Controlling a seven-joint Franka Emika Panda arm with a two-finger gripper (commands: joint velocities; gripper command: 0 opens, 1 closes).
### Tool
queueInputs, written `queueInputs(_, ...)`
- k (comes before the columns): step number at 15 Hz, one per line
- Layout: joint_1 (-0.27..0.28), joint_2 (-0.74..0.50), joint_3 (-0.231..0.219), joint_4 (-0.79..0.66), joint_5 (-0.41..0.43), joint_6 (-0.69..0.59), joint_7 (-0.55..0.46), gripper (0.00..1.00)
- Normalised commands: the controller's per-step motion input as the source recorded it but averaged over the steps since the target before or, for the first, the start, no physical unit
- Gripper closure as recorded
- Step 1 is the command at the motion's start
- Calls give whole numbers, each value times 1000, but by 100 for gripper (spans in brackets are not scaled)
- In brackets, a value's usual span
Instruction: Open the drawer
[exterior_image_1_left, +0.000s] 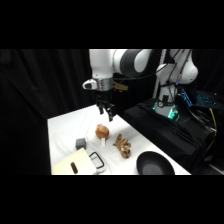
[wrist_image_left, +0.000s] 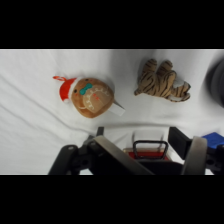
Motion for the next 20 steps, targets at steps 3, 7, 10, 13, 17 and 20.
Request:
queueInputs(3, -31, 9, 32, 20, 5, -7, -18, 0)
queueInputs(7, -27, 42, 46, 85, 56, 5, -49, 0)
queueInputs(10, -8, 94, 68, 150, 108, 10, -65, 0)
queueInputs(13, 8, 154, 73, 190, 129, 38, -64, 0)
queueInputs(17, 18, 224, 60, 225, 100, 86, -39, 0)
queueInputs(20, 16, 288, 50, 305, 98, 77, -31, 0)
